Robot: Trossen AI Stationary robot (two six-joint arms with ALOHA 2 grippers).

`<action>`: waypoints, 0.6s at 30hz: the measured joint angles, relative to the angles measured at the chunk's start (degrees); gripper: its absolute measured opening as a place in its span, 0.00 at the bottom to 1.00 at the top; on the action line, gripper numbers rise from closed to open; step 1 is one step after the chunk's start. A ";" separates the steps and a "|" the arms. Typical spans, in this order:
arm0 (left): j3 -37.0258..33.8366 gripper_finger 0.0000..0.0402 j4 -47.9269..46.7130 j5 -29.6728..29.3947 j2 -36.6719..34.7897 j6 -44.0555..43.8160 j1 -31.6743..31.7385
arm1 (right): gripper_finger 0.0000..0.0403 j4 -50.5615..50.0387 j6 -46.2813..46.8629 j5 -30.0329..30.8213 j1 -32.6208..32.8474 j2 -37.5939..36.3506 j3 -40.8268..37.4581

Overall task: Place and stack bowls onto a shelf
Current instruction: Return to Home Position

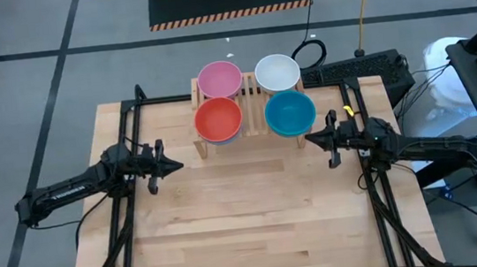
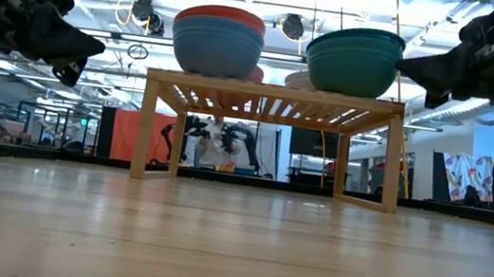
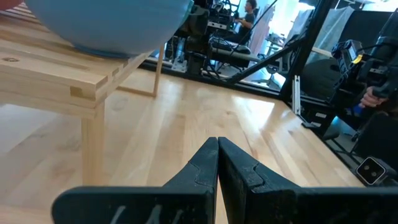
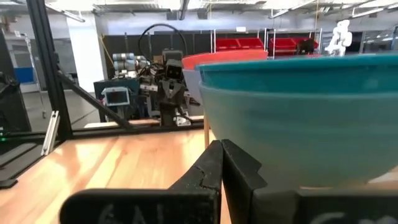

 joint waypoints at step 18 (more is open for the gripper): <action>0.00 0.04 0.02 0.00 0.00 -1.94 0.02 | 0.00 -2.11 1.90 -0.02 0.00 0.01 -0.11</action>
